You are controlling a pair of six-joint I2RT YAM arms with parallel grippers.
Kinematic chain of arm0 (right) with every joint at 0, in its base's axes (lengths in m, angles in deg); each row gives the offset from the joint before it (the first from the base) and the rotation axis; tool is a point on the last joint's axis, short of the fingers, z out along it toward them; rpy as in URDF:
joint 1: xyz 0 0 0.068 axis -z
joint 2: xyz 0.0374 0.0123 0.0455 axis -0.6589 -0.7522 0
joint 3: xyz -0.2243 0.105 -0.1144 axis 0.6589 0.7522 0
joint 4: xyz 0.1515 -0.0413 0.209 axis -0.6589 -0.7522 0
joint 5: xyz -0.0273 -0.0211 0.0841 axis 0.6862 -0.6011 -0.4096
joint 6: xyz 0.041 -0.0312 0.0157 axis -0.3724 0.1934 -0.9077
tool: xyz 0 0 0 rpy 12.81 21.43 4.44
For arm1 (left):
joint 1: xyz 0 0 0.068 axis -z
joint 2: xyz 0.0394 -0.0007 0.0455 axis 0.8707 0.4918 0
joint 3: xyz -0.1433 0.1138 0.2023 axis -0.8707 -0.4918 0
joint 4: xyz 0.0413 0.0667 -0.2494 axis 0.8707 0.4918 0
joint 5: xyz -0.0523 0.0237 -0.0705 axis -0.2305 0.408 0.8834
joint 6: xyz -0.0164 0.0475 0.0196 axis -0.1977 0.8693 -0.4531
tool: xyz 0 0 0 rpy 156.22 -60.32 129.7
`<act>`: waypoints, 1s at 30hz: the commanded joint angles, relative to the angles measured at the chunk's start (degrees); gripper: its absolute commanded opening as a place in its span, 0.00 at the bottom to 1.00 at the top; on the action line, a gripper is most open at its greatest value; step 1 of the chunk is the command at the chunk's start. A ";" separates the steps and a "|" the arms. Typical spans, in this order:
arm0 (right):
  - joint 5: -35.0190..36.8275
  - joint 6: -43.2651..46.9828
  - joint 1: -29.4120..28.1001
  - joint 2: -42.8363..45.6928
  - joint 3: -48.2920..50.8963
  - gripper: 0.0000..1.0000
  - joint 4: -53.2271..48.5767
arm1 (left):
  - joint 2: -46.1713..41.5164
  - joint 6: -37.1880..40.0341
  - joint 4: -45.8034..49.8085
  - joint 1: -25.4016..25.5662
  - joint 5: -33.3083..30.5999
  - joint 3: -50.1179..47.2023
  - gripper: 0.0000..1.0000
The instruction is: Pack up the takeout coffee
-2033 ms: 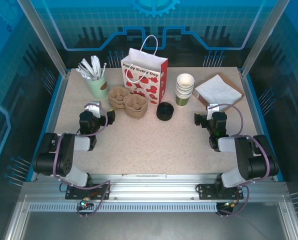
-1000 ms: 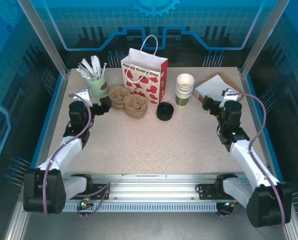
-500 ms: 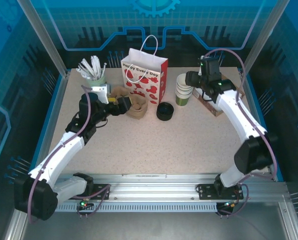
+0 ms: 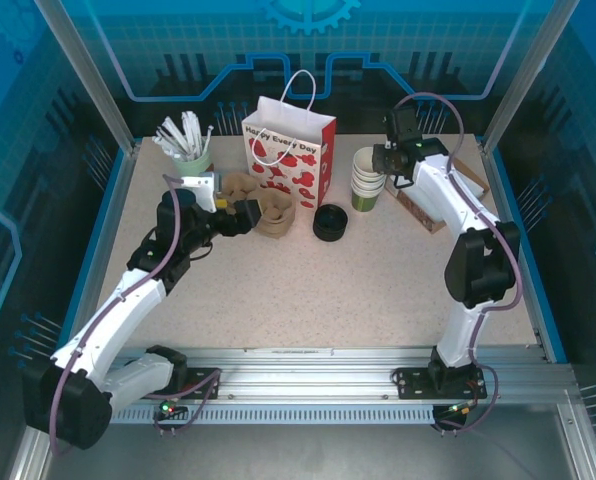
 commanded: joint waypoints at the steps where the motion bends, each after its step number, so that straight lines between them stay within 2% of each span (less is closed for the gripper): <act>1: 0.59 0.61 0.53 -1.20 -2.60 0.28 -1.64 | -1.01 1.72 0.46 0.55 -1.60 -0.21 0.99; 8: 1.04 1.15 0.62 -2.36 -3.20 0.17 -2.01 | -0.41 1.35 -0.82 0.48 -1.35 -1.03 0.98; 30: 1.74 2.41 0.43 -2.15 -6.79 0.11 -4.46 | 0.39 1.62 -0.78 0.55 -1.03 -1.25 0.99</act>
